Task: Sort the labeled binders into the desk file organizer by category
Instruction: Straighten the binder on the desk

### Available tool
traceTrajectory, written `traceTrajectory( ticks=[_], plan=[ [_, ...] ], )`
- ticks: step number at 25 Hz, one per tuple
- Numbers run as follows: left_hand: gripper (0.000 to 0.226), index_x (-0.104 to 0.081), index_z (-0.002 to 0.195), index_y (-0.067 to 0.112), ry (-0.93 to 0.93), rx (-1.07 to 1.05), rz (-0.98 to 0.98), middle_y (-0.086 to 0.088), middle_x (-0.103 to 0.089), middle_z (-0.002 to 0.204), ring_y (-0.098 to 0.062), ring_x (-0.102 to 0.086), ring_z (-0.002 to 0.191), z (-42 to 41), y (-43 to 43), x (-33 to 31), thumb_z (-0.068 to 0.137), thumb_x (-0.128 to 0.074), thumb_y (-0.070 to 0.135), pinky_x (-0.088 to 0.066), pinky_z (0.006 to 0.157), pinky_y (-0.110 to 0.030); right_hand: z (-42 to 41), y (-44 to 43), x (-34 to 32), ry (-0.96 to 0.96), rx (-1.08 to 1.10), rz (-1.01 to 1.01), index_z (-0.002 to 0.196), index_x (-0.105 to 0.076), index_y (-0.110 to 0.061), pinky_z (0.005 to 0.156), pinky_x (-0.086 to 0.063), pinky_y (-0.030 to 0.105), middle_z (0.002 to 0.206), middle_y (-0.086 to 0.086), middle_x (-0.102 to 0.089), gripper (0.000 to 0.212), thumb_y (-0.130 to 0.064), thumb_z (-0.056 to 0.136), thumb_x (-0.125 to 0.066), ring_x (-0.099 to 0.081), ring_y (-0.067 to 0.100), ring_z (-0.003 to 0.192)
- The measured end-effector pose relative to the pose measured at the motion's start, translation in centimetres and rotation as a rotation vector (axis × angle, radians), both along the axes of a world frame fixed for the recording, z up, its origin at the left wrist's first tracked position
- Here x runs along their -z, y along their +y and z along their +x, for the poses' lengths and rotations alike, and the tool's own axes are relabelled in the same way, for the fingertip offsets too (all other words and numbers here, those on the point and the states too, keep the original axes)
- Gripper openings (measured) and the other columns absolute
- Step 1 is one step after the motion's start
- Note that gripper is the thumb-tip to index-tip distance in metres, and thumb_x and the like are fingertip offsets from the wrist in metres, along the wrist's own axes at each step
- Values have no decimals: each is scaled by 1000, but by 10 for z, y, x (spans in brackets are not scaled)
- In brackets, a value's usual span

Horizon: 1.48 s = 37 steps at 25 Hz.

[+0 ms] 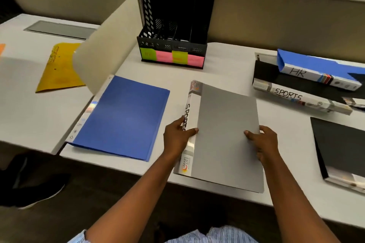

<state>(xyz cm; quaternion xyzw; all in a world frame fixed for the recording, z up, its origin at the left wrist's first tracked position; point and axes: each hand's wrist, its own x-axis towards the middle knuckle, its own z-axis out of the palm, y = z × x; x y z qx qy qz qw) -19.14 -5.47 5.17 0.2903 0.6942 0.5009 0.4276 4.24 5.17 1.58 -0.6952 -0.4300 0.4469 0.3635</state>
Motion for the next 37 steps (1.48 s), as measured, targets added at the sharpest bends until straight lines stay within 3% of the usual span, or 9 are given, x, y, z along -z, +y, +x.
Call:
traceTrajectory(
  ticks=[3, 8, 13, 16, 18, 25, 32, 34, 37],
  plan=[
    [61, -54, 131, 13, 54, 1, -30, -8, -66, 120, -19, -66, 98, -20, 2, 14, 75, -78, 18, -54, 84, -26, -18, -4, 10, -104, 7, -20, 123, -59, -4, 94, -51, 49, 122, 15, -62, 52, -15, 77, -79, -62, 35, 106],
    [56, -55, 130, 10, 269, 94, -154, -11, -65, 121, -26, -64, 106, -39, 10, 28, 79, -75, 23, -51, 94, -38, -42, 1, 24, -179, -11, -40, 125, -59, -5, 99, -48, 44, 127, 12, -61, 55, -19, 76, -80, -60, 31, 112],
    [51, -59, 125, 6, 404, 80, -234, -14, -66, 117, -28, -63, 103, -52, 25, 39, 79, -75, 21, -47, 80, -27, -63, 8, 32, -241, -54, -13, 129, -55, 0, 103, -43, 39, 130, 17, -56, 57, -20, 80, -77, -53, 34, 120],
    [52, -58, 125, 3, 430, 57, -270, -16, -64, 118, -30, -62, 104, -52, 34, 43, 79, -75, 17, -46, 76, -25, -68, 9, 38, -327, -114, 19, 114, -55, 1, 93, -42, 31, 122, 14, -51, 41, -23, 85, -71, -51, 37, 117],
    [47, -62, 121, 4, 472, 45, -280, -16, -66, 113, -28, -64, 100, -51, 37, 46, 78, -75, 17, -47, 75, -25, -73, 4, 40, -405, -156, 81, 126, -49, 4, 90, -41, 31, 123, 19, -46, 51, -25, 88, -67, -51, 36, 112],
    [54, -53, 131, 3, 574, -43, -379, -17, -56, 124, -31, -53, 116, -50, 42, 52, 83, -71, 18, -45, 98, -35, -82, -1, 53, -611, -231, 195, 134, -46, 4, 93, -38, 43, 122, 22, -49, 59, -32, 90, -60, -47, 39, 110],
    [41, -61, 116, -1, 674, 63, -385, -19, -56, 115, -32, -55, 108, -61, 46, 48, 82, -72, 19, -42, 84, -29, -93, -4, 54, -672, -199, 145, 115, -55, -3, 91, -34, 41, 116, 15, -43, 40, -34, 89, -59, -42, 34, 106],
    [31, -62, 108, -2, 720, 58, -345, -19, -54, 112, -31, -54, 105, -61, 45, 46, 82, -71, 13, -37, 77, -22, -94, -7, 54, -712, -214, 140, 116, -55, -5, 91, -33, 41, 116, 14, -43, 39, -34, 90, -57, -42, 33, 107],
    [33, -57, 119, -3, 698, 77, -182, -18, -52, 118, -29, -53, 109, -55, 46, 38, 87, -64, 4, -36, 82, -17, -98, -8, 49, -731, -191, 125, 126, -51, -7, 91, -33, 43, 119, 14, -46, 45, -35, 92, -55, -43, 33, 110]
  ],
)
